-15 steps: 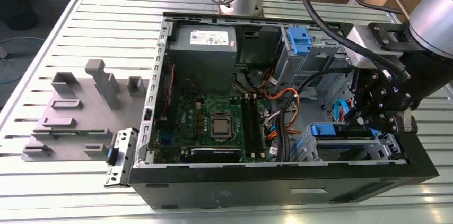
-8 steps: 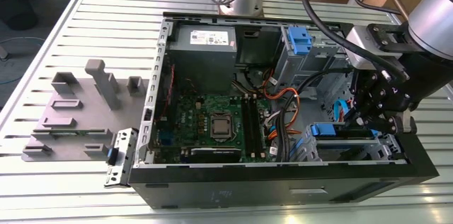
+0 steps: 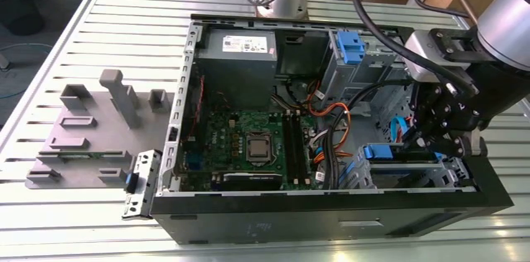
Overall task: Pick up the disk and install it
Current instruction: 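Insert the first disk wire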
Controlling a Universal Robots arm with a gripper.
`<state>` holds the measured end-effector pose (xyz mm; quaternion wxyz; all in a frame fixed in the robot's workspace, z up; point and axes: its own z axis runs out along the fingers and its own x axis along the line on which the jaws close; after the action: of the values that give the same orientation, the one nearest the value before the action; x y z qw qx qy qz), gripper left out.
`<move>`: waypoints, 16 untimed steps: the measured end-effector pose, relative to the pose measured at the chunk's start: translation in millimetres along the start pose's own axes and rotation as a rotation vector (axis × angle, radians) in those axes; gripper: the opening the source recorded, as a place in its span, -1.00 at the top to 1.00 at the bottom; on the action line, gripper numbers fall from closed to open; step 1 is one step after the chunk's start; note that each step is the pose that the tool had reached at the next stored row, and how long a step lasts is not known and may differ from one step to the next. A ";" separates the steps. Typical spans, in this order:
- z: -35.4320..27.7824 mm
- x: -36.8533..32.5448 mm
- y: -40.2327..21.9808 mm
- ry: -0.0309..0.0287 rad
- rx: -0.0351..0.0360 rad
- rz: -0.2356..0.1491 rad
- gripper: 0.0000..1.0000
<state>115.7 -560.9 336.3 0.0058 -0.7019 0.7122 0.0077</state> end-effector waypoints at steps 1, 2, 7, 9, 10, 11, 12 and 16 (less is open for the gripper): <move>0.7 0.0 0.0 -0.0002 0.0001 0.000 0.68; 1.2 0.0 0.1 -0.0001 0.0001 0.000 0.68; 2.0 0.0 0.1 -0.0001 0.0001 0.000 0.68; 3.6 0.1 0.1 -0.0002 0.0001 0.000 0.68; 3.7 0.1 0.1 0.0001 0.0001 0.000 0.68; 3.7 0.1 0.1 0.0001 0.0001 0.000 0.68; 3.7 0.1 0.1 0.0002 0.0001 0.000 0.68; 5.6 0.1 0.1 0.0002 0.0001 0.000 0.68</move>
<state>115.5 -560.9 330.8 0.0057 -0.7019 0.7122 0.0076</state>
